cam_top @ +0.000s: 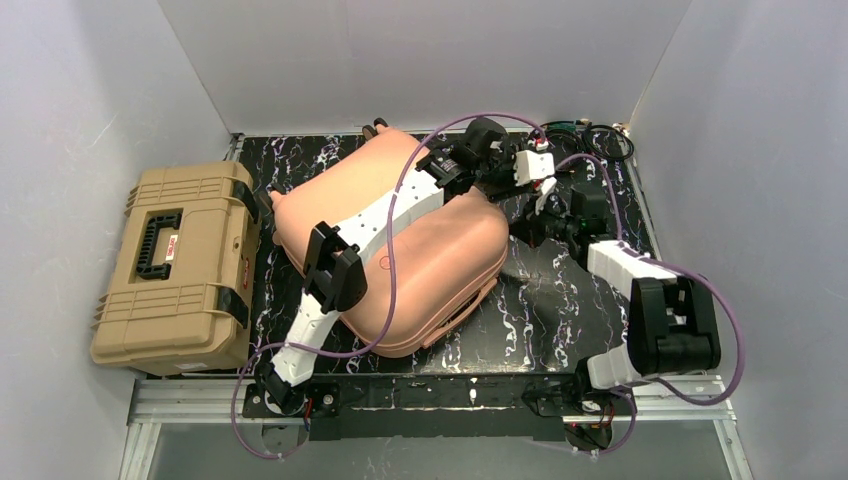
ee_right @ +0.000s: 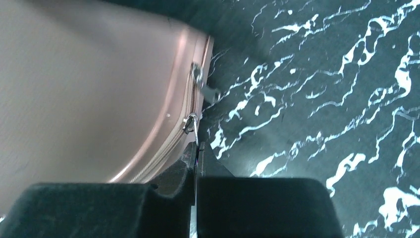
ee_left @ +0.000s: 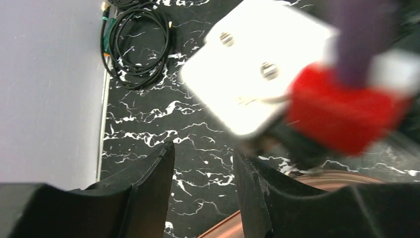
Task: Pack the luggage
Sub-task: Zip the luggage at the center of the board.
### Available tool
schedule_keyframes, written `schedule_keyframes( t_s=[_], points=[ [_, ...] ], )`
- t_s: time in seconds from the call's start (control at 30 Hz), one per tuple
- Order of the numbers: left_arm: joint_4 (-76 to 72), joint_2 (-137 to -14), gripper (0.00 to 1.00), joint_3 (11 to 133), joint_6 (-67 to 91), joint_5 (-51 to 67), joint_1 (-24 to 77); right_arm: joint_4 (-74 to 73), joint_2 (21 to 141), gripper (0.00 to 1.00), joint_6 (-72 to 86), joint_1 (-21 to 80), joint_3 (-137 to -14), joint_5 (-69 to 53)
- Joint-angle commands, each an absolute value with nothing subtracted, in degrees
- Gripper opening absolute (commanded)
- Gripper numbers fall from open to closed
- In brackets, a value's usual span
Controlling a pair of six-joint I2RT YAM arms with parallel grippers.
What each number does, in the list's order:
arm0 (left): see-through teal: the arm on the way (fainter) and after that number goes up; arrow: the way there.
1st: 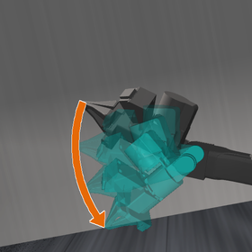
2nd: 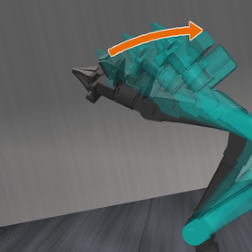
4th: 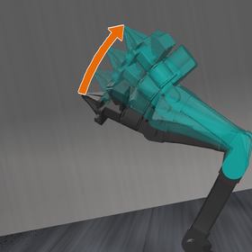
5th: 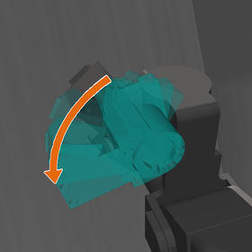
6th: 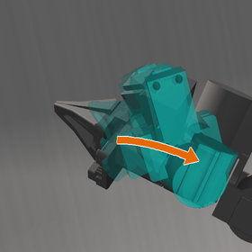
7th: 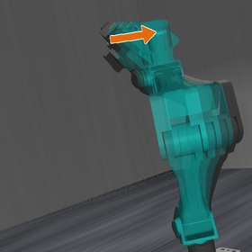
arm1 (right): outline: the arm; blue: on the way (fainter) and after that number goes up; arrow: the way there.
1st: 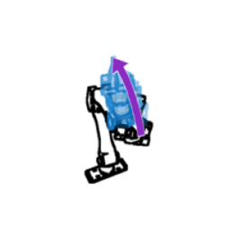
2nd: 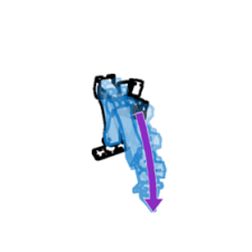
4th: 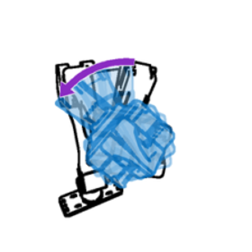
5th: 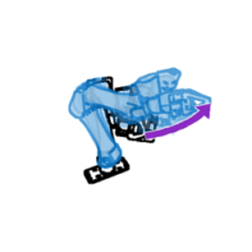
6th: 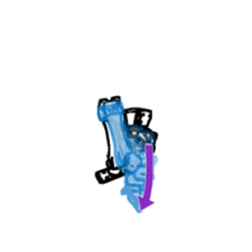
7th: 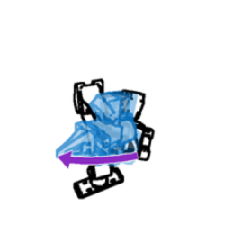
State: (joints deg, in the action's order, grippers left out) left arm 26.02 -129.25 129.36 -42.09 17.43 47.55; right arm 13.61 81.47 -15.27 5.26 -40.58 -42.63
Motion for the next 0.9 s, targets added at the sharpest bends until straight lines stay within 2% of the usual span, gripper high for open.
schedule_keyframes(
  t_s=[0.0, 0.1, 0.27, 0.33, 0.37, 0.5, 0.67, 0.87],
  points=[
    [48.33, -129.01, 0.46, 124.72, -37.58, 22.72, 49.14, 26.58, 87.31, 0.01, -16.03, 5.73, -48.25, -32.45],
    [46.19, -127.13, 0.47, 124.32, -35.05, 22.48, 49.06, 29.2, 91.59, 0.01, -14.51, 6.57, -50.65, -33.9],
    [40.59, -122.26, 0.57, 124.22, -29.94, 18.78, 48.67, 35.73, 96.45, 0.01, -11.72, 8.11, -52.18, -35.59],
    [38.44, -120.44, 0.65, 125.06, -27.64, 14.88, 48.19, 37.17, 97.55, 0.01, -10.51, 8.63, -52.62, -35.61],
    [35.37, -116.98, 0.8, 125.67, -25.24, 8.25, 46.34, 39.18, 97.69, 0.01, -9.38, 8.85, -52.0, -35.68],
    [30.77, -110.85, 0.98, 122.48, -23.44, 1.21, 41.93, 40.87, 97.47, 0.01, -8.75, 8.83, -50.18, -36.13],
    [28.1, -105.38, 0.98, 120.53, -19.5, -7.02, 33.52, 42.48, 97.7, 0.01, -7.15, 8.82, -49.44, -37.8],
    [25.12, -101.32, 0.98, 116.24, -21.73, -15.51, 22.83, 43.13, 97.31, 0.01, -6.94, 8.84, -48.58, -39.52]
  ],
)
